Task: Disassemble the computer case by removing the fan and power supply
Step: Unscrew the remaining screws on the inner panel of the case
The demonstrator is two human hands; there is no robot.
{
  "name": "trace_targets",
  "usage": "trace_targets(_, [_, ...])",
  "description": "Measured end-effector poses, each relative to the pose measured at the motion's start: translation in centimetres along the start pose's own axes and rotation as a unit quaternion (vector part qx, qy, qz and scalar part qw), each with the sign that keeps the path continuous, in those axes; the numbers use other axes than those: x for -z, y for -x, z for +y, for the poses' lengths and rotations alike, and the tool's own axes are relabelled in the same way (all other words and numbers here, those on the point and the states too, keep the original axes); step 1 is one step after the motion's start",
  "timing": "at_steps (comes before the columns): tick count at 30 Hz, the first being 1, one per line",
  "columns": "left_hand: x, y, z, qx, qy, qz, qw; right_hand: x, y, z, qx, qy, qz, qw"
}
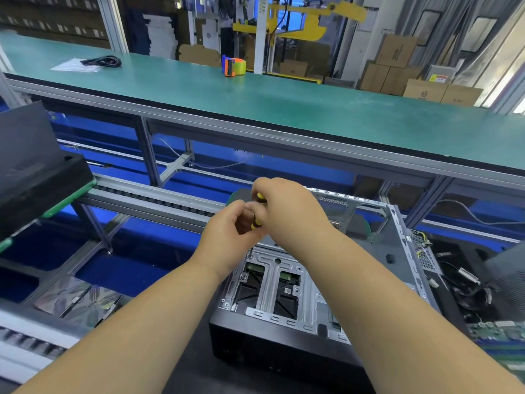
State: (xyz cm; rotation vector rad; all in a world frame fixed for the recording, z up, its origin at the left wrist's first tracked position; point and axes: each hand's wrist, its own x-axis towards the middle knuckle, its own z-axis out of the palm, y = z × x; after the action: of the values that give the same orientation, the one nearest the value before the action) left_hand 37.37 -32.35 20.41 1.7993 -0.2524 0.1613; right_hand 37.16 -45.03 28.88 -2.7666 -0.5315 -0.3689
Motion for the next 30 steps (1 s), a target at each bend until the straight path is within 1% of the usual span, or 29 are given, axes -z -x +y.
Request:
trace_targets(2, [-0.1, 0.1, 0.1, 0.000, -0.007, 0.010, 1.000, -0.1, 0.0, -0.1, -0.002, -0.035, -0.007, 0.999])
trace_targets(4, [0.1, 0.2, 0.2, 0.003, 0.007, 0.003, 1.000, 0.1, 0.0, 0.0, -0.004, -0.052, -0.019, 0.998])
trace_targets(9, [0.9, 0.1, 0.0, 0.018, 0.043, -0.059, 0.997, 0.7, -0.2, 0.5, 0.006, -0.073, -0.043, 0.996])
trace_targets(11, [1.1, 0.0, 0.0, 0.018, 0.063, -0.070, 0.995, 0.7, -0.3, 0.6, 0.006, -0.081, -0.048, 0.995])
trace_targets(13, [1.1, 0.0, 0.1, 0.017, 0.061, -0.062, 0.996, 0.7, -0.3, 0.6, 0.007, -0.084, -0.053, 0.995])
trace_targets(19, [1.4, -0.4, -0.4, 0.009, 0.005, -0.023, 1.000, 0.6, 0.0, 0.8, 0.007, -0.094, -0.049, 0.994])
trace_targets(23, [1.3, -0.3, -0.3, 0.003, -0.033, 0.005, 0.999, 0.4, 0.2, 0.5, -0.020, -0.088, -0.013, 0.996])
trace_targets(27, [0.8, -0.2, 0.2, -0.005, -0.031, 0.020, 0.999, 0.6, 0.0, 0.3, -0.036, -0.088, 0.023, 0.995])
trace_targets(30, [0.5, -0.2, 0.4, 0.001, -0.029, 0.028, 0.999, 0.9, -0.1, 0.2, -0.039, -0.097, 0.004, 0.995])
